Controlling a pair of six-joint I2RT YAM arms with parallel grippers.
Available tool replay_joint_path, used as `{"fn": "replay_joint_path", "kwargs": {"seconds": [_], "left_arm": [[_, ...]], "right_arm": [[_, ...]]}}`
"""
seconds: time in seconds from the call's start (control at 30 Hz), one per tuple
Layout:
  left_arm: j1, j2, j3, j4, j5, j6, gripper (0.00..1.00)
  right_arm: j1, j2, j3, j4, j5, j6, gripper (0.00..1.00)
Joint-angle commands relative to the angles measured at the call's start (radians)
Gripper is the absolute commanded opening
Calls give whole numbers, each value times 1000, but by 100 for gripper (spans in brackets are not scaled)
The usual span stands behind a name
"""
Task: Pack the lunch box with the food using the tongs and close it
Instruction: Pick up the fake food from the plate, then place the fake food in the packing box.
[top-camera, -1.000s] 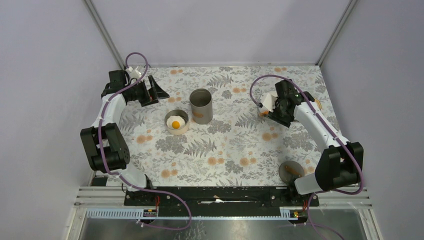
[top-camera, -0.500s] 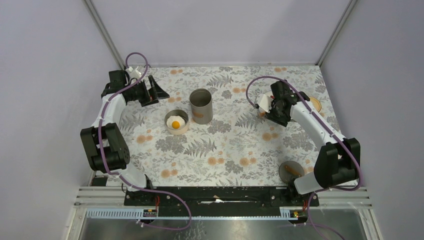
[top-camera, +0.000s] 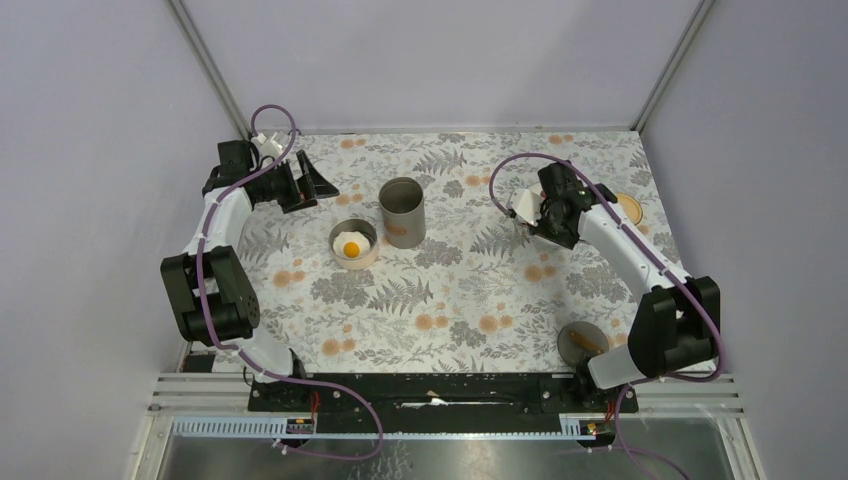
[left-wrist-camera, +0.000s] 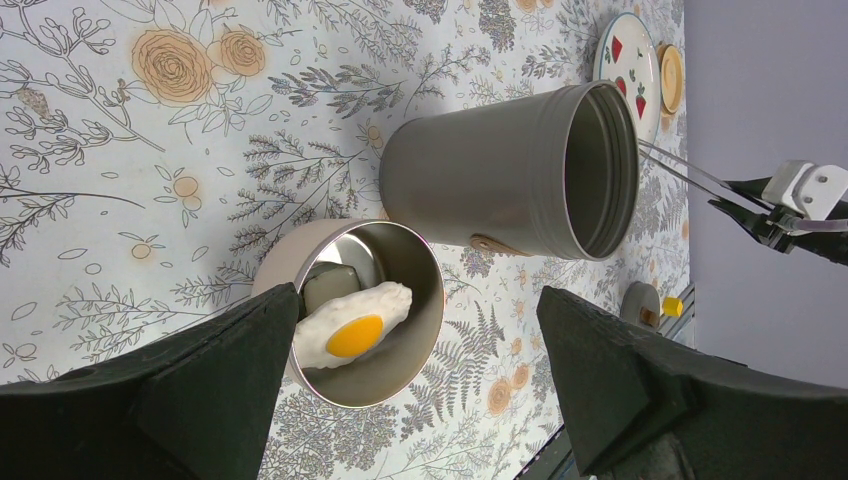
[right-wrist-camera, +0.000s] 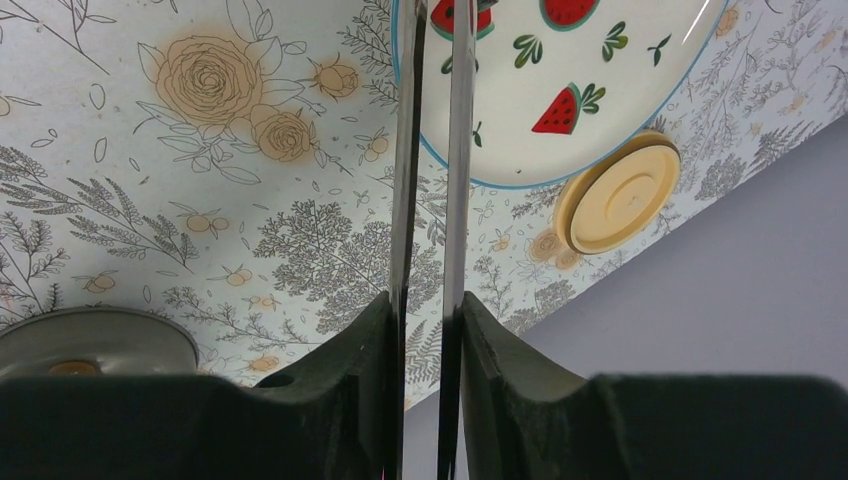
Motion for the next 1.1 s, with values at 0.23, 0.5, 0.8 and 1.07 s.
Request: {"fn": "replay_joint_path", "kwargs": {"seconds": [0.23,0.5,0.8,1.07], "left_arm": [[-3,-3,24,31,21,0,99],[-3,-5,26,31,20,2,99],[-3,-3,24,31,22,2,99],[-4,-5,25,31,17,3,99]], "right_arm": [[15,-72,81,-37,41,28,15],[5,-49,197,-80,-21,108,11],[-4,57,548,-258,-328,236,10],[115,176,816,-302,-526,353,11]]}}
